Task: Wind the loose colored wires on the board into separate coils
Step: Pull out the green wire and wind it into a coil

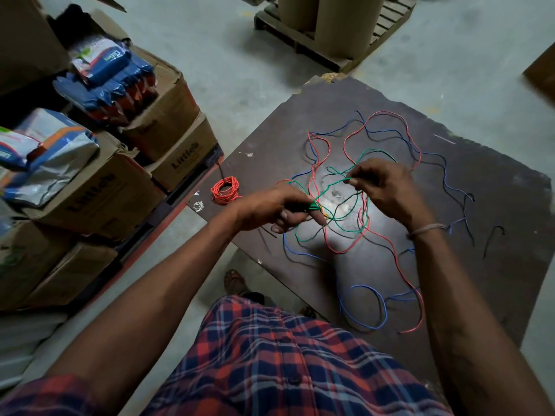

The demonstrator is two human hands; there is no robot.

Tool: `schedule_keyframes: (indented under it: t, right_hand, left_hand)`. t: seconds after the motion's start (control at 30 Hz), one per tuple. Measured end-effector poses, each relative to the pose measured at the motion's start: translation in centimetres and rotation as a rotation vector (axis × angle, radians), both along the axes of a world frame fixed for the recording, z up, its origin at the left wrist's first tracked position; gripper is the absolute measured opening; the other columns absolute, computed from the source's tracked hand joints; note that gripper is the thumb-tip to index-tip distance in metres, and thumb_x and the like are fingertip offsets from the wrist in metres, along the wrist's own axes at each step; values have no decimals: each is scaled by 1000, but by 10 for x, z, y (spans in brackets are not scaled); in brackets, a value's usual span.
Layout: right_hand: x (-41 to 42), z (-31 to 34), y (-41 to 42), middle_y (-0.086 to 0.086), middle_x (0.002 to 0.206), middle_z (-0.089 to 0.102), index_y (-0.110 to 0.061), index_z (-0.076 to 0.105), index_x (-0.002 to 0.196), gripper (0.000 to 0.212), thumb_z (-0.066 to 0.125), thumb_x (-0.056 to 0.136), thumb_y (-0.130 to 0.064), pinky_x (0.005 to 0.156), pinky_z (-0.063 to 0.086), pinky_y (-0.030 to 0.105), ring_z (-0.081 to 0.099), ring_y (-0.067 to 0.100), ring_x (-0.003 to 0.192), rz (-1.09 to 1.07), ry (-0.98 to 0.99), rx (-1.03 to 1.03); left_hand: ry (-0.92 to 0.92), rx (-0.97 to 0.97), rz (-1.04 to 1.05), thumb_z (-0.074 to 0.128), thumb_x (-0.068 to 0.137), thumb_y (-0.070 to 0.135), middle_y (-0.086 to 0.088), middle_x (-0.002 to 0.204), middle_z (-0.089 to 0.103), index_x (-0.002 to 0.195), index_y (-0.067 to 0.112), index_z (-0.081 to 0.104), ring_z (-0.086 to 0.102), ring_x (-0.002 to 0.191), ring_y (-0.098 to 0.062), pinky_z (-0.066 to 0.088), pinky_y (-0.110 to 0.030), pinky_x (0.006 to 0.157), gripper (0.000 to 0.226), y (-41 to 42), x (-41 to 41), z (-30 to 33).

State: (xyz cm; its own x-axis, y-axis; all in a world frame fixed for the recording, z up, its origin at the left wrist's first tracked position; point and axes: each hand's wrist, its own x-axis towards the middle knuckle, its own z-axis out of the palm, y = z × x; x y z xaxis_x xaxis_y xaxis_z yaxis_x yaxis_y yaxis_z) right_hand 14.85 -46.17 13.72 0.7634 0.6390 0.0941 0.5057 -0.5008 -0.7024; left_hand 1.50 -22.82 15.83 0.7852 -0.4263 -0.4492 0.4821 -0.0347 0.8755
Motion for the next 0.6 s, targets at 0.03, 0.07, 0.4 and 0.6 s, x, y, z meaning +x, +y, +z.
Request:
schedule_keyframes:
  t: [0.03,0.07,0.4,0.6]
  right_hand:
    - [2,-7,3,6,86,73,-12,78,99,8,74,92,-12,76,58,41,71,19,74,-6,-39,-10]
    - [1,-13,7,5,86,74,-13,79,102,12,72,93,-14,77,58,41,72,18,76,-6,-46,-19]
    - [-55,-38,33,0,75,76,-15,77,111,16,66,100,-16,66,50,16,71,7,68,180,233,-140]
    - [-59,-36,31,-8,76,70,-31,81,100,21,72,87,-17,69,45,19,63,5,68,141,154,-216]
  left_hand:
    - [32,-140,-2,32,108,22,3,58,17,128,-15,59,15,48,-12,21,-27,43,49,0,-1,2]
    - [52,-279,14,31,107,22,4,58,15,131,-17,55,14,47,-11,20,-26,42,51,0,-1,5]
    - [-177,-724,644,26,111,15,-1,80,64,133,-8,47,54,58,-9,59,-32,84,38,-3,24,5]
    - [-445,211,713,32,111,16,-18,133,63,129,-8,40,69,102,-5,48,-17,96,31,-3,46,-24]
